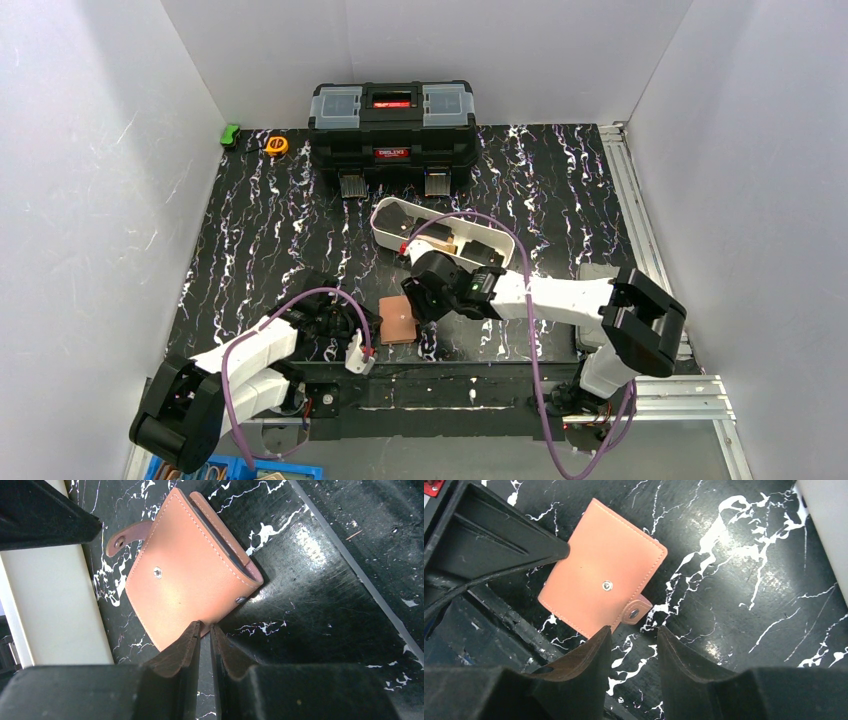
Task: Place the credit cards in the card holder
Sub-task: Close the card holder at the center of the board.
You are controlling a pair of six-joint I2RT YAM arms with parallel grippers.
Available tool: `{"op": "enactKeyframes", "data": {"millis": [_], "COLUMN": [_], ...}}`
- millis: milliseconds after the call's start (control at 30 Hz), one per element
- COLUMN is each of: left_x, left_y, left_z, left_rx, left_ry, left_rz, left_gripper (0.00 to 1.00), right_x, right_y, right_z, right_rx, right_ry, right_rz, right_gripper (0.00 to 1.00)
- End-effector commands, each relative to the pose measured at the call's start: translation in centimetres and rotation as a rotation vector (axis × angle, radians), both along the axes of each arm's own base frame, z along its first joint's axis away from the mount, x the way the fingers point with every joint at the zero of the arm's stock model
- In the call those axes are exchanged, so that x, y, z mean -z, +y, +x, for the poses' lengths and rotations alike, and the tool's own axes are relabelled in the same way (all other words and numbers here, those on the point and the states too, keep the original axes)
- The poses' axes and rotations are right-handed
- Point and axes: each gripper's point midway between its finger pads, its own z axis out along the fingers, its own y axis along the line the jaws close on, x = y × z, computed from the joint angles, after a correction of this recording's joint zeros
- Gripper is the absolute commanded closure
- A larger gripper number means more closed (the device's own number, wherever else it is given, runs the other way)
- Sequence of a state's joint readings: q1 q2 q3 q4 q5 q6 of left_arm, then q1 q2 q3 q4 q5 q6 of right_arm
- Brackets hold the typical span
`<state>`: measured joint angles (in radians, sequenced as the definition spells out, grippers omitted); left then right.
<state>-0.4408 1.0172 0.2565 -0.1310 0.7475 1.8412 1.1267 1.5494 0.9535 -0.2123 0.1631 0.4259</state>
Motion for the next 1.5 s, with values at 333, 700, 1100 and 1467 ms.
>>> {"op": "enactKeyframes", "data": {"millis": [333, 700, 1100, 1467], "left_x": [1.1, 1.1, 1.2, 1.2], "left_y": [0.5, 0.4, 0.4, 0.4], "left_z": [-1.5, -1.6, -1.7, -1.7], "left_rx": [0.013, 0.019, 0.024, 0.025], "left_ry": [0.051, 0.049, 0.048, 0.047], "left_rz": [0.019, 0.018, 0.016, 0.016], "left_gripper": [0.88, 0.87, 0.86, 0.86], "right_x": [0.1, -0.3, -1.0, -0.1], "right_y": [1.9, 2.1, 3.2, 5.0], "right_z": [0.7, 0.7, 0.5, 0.1], "right_rx": [0.005, 0.01, -0.016, -0.062], "right_ry": [0.005, -0.002, 0.01, 0.049], "right_rz": [-0.053, -0.028, 0.018, 0.027], "right_gripper": [0.55, 0.85, 0.99, 0.99]}}
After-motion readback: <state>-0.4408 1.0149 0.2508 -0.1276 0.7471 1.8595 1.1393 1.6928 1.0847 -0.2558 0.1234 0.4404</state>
